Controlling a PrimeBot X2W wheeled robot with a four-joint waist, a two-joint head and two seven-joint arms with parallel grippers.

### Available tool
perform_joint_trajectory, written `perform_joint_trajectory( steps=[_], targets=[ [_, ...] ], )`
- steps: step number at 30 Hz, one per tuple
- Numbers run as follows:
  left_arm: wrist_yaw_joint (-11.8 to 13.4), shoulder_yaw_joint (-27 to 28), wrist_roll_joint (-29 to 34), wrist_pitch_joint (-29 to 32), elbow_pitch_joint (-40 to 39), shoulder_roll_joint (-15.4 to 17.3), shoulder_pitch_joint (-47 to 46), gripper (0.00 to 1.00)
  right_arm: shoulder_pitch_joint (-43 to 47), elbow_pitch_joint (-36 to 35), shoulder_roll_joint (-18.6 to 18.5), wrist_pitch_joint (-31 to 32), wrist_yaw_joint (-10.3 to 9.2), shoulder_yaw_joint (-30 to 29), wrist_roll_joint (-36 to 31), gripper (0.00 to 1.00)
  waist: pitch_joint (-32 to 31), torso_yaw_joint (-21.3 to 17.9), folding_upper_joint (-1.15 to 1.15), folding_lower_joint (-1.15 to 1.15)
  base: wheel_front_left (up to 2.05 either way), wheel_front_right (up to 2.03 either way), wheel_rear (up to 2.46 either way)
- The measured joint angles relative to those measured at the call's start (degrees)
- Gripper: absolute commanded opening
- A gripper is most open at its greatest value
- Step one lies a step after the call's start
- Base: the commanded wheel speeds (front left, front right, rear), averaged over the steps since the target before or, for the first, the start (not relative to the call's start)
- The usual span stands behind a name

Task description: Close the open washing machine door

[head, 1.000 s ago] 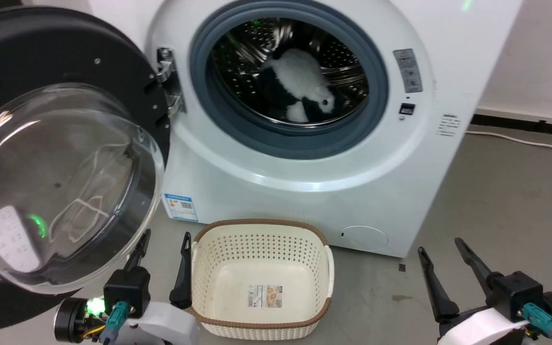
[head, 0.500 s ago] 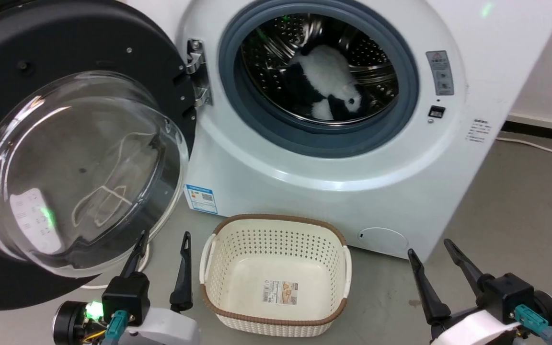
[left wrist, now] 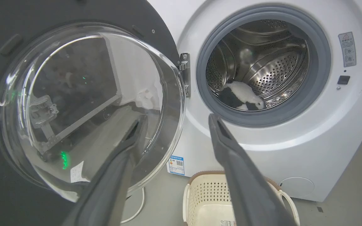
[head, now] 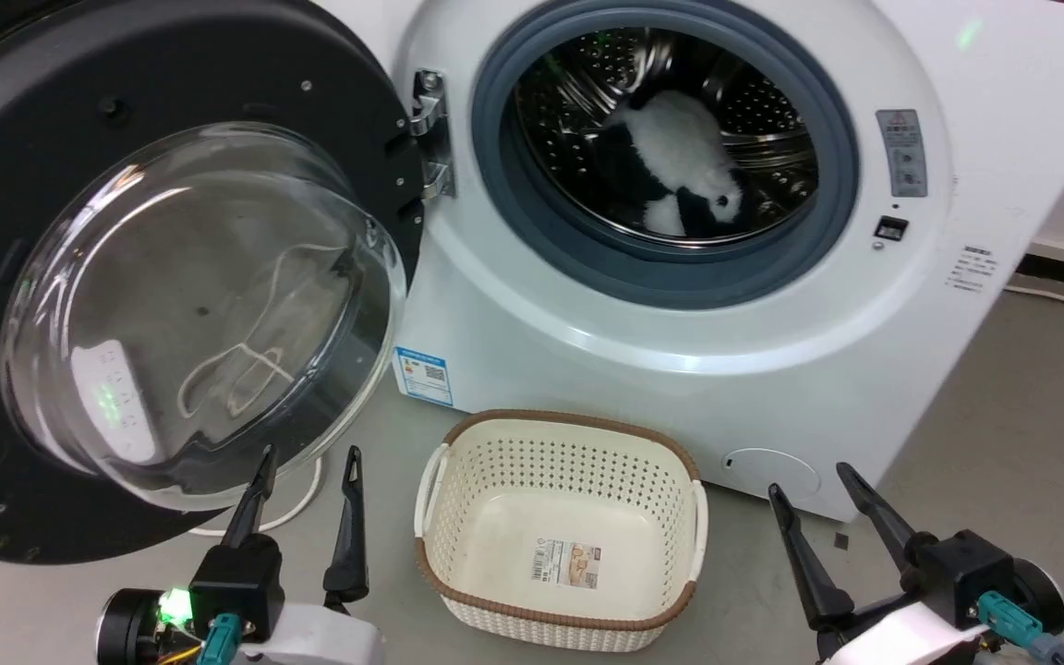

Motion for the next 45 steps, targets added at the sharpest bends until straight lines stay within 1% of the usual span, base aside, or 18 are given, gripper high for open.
perform_joint_trajectory(
  steps=[7, 11, 20, 21, 22, 23, 28, 31, 34, 38, 41, 43, 45],
  targets=[
    [0.7, -0.4, 0.0, -1.2, -0.2, 0.0, 0.9, 1.0, 0.0, 0.4, -0.3, -1.2, 0.0, 1.0, 0.9, 1.0, 0.1, 2.2, 0.0, 0.0, 0.0, 0.0, 0.0],
    [1.2, -0.7, 0.0, -2.1, -0.9, 0.4, 1.4, 1.0, 0.0, 0.9, -0.4, -2.1, 0.0, 1.8, 1.5, 1.0, 0.3, 4.2, 0.0, 0.0, 0.0, 0.0, 0.0],
    [1.7, -1.5, -0.2, -3.3, -1.3, 0.6, 2.1, 1.0, 0.0, 1.6, -0.7, -3.3, 0.0, 3.0, 2.5, 1.0, 0.1, 6.5, 0.0, 0.0, 0.0, 0.0, 0.0],
    [1.7, -1.7, -0.4, -3.5, -1.3, 0.6, 2.2, 0.47, 0.0, 1.7, -0.7, -3.5, 0.0, 3.1, 2.5, 1.0, 0.1, 6.7, 0.0, 0.0, 0.0, 0.0, 0.0],
    [1.7, -1.8, -0.5, -3.5, -1.3, 0.6, 2.2, 0.11, 0.0, 1.7, -0.8, -3.5, 0.0, 3.3, 2.7, 1.0, 0.1, 7.0, 0.0, 0.0, 0.0, 0.0, 0.0],
    [1.6, -2.0, -0.5, -3.7, -1.3, 0.6, 2.2, 0.0, 0.0, 1.8, -0.8, -3.7, 0.0, 3.4, 2.9, 1.0, 0.1, 7.2, 0.0, 0.0, 0.0, 0.0, 0.0],
    [1.0, -2.4, -1.3, -4.4, -1.9, 0.6, 2.5, 0.0, 0.1, 2.1, -0.9, -4.5, 0.0, 4.1, 3.4, 1.0, 0.1, 8.9, 0.0, 0.0, 0.0, 0.0, 0.0],
    [0.9, -1.3, -4.7, -5.0, -3.8, 0.3, 2.6, 0.0, 0.1, 2.2, -0.9, -4.9, 0.0, 4.1, 3.5, 1.0, 0.2, 9.6, 0.0, 0.0, 0.0, 0.0, 0.0],
    [-0.7, 0.7, -7.4, -5.2, -5.5, 0.0, 2.5, 0.0, 0.2, 2.2, -1.0, -5.2, 0.0, 4.0, 4.2, 1.0, 0.3, 10.4, 0.0, 0.0, 0.0, 0.0, 0.0],
    [-2.7, 6.0, -12.6, -5.7, -8.0, -0.4, 1.3, 0.0, 0.9, 1.9, -1.3, -5.7, 0.0, 3.7, 4.3, 1.0, 1.0, 11.4, 0.0, 0.0, 0.0, 0.0, 0.0],
    [-4.9, 10.9, -16.3, -6.0, -8.1, 0.1, -2.2, 0.0, 1.3, 1.6, -1.7, -6.0, 0.0, 3.4, 4.3, 1.0, 1.8, 12.0, 0.0, 0.0, 0.0, 0.0, 0.0],
    [-5.9, 13.6, -19.0, -6.4, -6.4, 1.9, -5.3, 0.0, 1.6, 1.4, -1.9, -6.3, 0.0, 3.3, 4.3, 1.0, 2.3, 12.5, 0.0, 0.01, 0.0, 0.0, 0.0],
    [-6.3, 16.7, -23.2, -4.7, -4.1, 4.3, -9.3, 0.0, 1.8, 1.3, -2.3, -6.5, 0.0, 3.4, 4.3, 1.0, 2.7, 12.9, 0.0, 0.01, 0.0, 0.0, 0.0]
  ],
)
